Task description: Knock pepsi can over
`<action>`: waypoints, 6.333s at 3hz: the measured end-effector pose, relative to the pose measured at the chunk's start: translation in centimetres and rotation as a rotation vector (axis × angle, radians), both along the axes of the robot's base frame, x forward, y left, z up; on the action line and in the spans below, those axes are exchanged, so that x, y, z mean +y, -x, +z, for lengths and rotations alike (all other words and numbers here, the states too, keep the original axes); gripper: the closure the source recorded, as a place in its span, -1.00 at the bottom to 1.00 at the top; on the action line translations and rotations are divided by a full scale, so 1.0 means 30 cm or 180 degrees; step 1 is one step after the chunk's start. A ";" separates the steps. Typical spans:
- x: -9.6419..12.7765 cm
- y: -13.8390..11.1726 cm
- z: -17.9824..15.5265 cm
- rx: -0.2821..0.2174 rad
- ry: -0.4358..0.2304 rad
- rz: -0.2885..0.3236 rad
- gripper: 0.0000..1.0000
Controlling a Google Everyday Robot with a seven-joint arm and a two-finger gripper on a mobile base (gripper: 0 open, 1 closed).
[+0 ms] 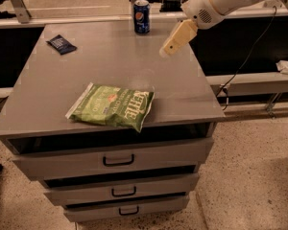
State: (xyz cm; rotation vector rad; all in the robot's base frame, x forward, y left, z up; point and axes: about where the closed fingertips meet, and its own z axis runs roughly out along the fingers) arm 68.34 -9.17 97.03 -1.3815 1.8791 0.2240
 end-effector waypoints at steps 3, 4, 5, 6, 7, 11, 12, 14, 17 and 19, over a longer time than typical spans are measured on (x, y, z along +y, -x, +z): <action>0.122 -0.388 -0.172 -0.0249 -0.1089 -0.0657 -1.00; 0.203 -0.575 -0.166 -0.0397 -0.1427 -0.0679 -1.00; 0.262 -0.707 -0.156 -0.0532 -0.1625 -0.0729 -1.00; 0.306 -0.788 -0.146 -0.0639 -0.1586 -0.0855 -1.00; 0.316 -0.834 -0.145 -0.0715 -0.1402 -0.1068 -1.00; 0.309 -0.931 -0.216 -0.0698 -0.1404 -0.1291 -1.00; 0.300 -0.960 -0.220 -0.0724 -0.1379 -0.1336 -0.61; 0.278 -0.971 -0.220 -0.0723 -0.1376 -0.1347 0.32; 0.213 -0.743 0.000 -0.0733 -0.1357 -0.0746 1.00; 0.228 -0.500 0.006 -0.0223 -0.1029 -0.0066 1.00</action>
Offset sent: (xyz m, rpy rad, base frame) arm 0.1269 0.0077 -0.0476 0.3898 -0.1320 -0.3196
